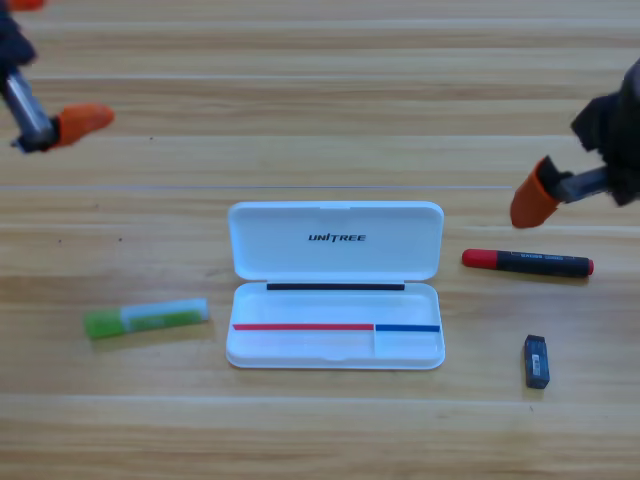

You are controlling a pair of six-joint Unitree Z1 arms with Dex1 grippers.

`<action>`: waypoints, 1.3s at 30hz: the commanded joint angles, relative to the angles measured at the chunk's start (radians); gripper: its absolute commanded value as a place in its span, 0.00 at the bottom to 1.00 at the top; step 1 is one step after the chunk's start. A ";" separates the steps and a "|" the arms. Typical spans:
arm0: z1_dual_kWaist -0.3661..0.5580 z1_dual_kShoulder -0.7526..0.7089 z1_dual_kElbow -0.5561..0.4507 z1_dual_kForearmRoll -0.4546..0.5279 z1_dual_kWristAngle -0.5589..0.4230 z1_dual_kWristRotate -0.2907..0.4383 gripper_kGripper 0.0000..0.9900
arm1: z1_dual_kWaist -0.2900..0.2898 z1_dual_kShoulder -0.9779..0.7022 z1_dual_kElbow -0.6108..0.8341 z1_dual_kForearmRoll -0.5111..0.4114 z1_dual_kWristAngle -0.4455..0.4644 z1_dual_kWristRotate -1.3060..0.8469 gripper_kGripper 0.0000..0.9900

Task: Clean up eraser and pencils

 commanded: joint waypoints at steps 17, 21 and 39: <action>0.318 0.399 -0.029 0.124 -0.282 0.339 0.99 | -0.119 0.330 0.062 -0.017 0.189 0.386 0.90; 0.367 0.395 -0.009 0.133 -0.317 0.404 0.96 | -0.103 0.338 0.077 -0.020 0.192 0.386 0.90; 0.358 0.323 -0.041 0.386 -0.434 0.382 0.95 | -0.019 0.408 0.108 -0.089 0.209 0.386 0.82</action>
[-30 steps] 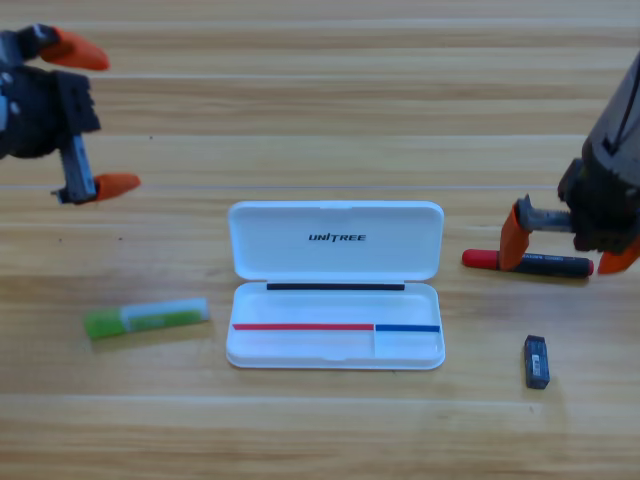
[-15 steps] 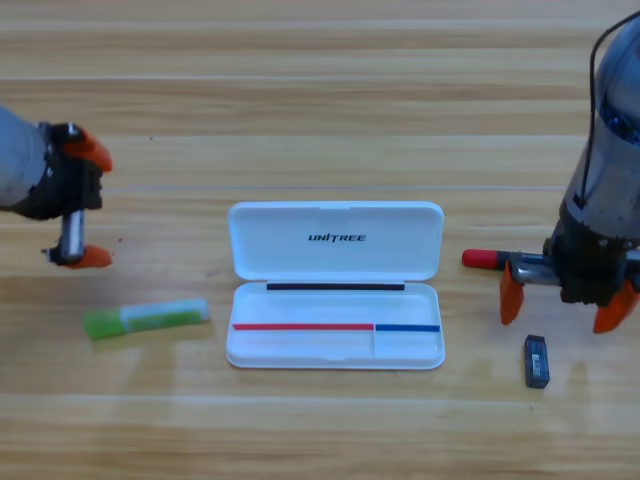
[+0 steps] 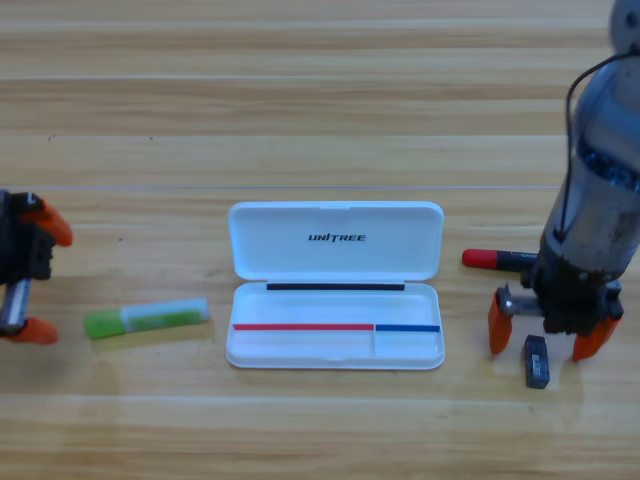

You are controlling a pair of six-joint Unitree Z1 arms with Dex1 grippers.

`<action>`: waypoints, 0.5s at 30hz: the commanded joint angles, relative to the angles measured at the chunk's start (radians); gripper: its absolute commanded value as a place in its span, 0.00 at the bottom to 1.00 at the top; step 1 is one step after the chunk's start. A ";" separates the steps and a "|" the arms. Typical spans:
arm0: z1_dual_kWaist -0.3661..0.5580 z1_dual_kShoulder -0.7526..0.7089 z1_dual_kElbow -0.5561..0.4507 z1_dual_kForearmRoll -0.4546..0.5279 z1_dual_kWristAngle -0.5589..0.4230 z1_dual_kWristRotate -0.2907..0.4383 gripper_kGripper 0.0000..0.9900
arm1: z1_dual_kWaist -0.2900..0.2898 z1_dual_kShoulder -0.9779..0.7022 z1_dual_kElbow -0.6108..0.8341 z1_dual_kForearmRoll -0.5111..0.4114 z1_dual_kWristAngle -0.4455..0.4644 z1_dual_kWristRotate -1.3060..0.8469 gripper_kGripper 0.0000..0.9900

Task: Clean up eraser and pencils

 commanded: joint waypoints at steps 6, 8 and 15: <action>-0.002 0.107 -0.197 0.181 -0.098 -0.036 0.95 | 0.055 0.096 -0.004 -0.015 -0.021 0.001 0.35; -0.008 0.161 -0.230 0.192 -0.112 -0.044 0.96 | 0.055 0.095 0.001 -0.018 -0.019 -0.013 0.22; -0.028 0.253 -0.262 0.181 -0.142 -0.067 0.94 | 0.055 0.081 0.009 -0.018 -0.007 -0.032 0.00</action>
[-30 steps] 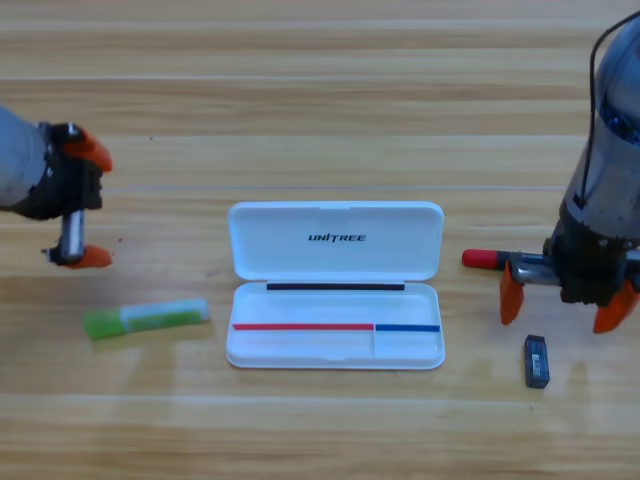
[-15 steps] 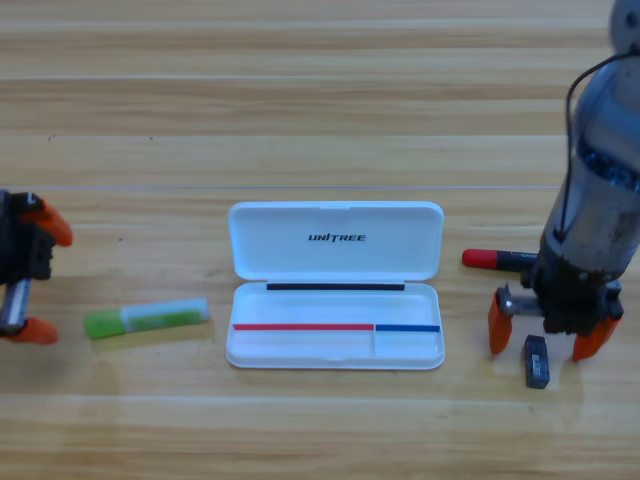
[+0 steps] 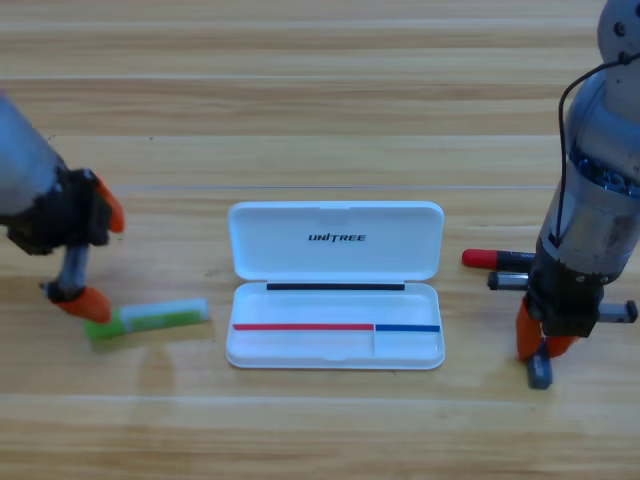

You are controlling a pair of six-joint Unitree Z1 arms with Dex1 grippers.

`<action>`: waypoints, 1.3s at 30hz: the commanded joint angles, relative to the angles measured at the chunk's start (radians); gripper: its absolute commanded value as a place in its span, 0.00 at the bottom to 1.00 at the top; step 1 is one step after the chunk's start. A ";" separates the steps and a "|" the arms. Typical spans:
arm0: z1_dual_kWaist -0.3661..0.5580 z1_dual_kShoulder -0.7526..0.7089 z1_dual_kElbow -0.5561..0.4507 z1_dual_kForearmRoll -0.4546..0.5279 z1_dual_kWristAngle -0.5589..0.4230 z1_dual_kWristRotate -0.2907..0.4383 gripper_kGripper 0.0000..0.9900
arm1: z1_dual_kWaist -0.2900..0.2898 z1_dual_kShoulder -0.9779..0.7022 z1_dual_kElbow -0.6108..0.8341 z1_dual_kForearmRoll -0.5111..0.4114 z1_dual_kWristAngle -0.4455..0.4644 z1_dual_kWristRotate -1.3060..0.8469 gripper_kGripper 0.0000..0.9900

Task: Clean up eraser and pencils

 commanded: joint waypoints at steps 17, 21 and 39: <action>-0.022 0.141 0.001 -0.042 -0.082 -0.028 0.92 | 0.070 -0.075 -0.048 0.130 -0.026 -0.731 0.00; -0.024 0.150 0.015 -0.063 -0.095 -0.022 0.91 | 0.082 -0.080 -0.065 0.193 -0.028 -0.817 0.00; -0.026 0.175 0.110 -0.195 -0.092 0.011 0.88 | 0.234 -0.106 -0.187 0.242 0.012 -1.325 0.00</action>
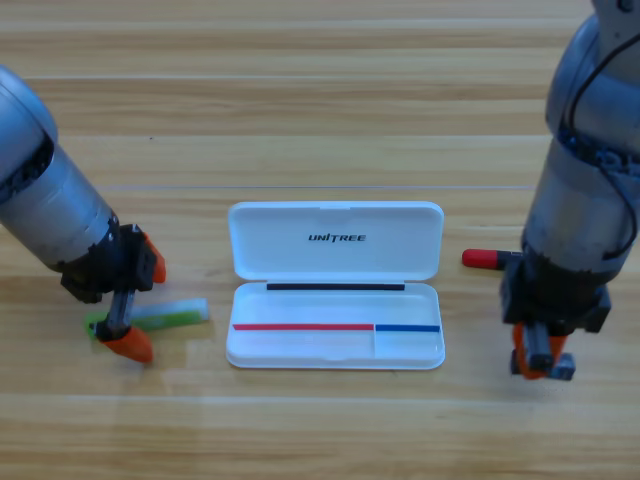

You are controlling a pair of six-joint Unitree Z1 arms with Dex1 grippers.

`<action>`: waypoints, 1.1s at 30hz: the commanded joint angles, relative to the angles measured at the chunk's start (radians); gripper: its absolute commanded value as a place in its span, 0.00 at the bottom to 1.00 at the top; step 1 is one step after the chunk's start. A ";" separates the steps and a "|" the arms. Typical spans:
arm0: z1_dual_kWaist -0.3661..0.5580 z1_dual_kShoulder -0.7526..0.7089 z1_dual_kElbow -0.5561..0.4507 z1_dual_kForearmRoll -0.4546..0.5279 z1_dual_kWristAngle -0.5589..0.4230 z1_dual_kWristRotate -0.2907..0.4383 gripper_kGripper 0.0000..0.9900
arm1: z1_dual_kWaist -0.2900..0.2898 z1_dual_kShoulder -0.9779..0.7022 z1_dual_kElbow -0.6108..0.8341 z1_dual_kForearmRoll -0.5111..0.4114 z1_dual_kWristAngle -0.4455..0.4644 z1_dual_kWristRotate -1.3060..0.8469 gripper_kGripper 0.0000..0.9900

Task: Clean up eraser and pencils

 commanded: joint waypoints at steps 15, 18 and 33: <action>-0.021 0.038 0.029 -0.018 0.022 0.011 0.72 | 0.117 0.162 -0.275 0.049 -0.024 -0.035 0.00; -0.021 0.042 0.030 -0.019 0.029 0.011 0.68 | 0.124 0.195 -0.304 0.059 -0.029 -0.041 0.00; -0.021 0.067 0.064 -0.076 0.068 0.004 0.67 | 0.123 0.287 -0.359 0.067 -0.069 -0.070 0.00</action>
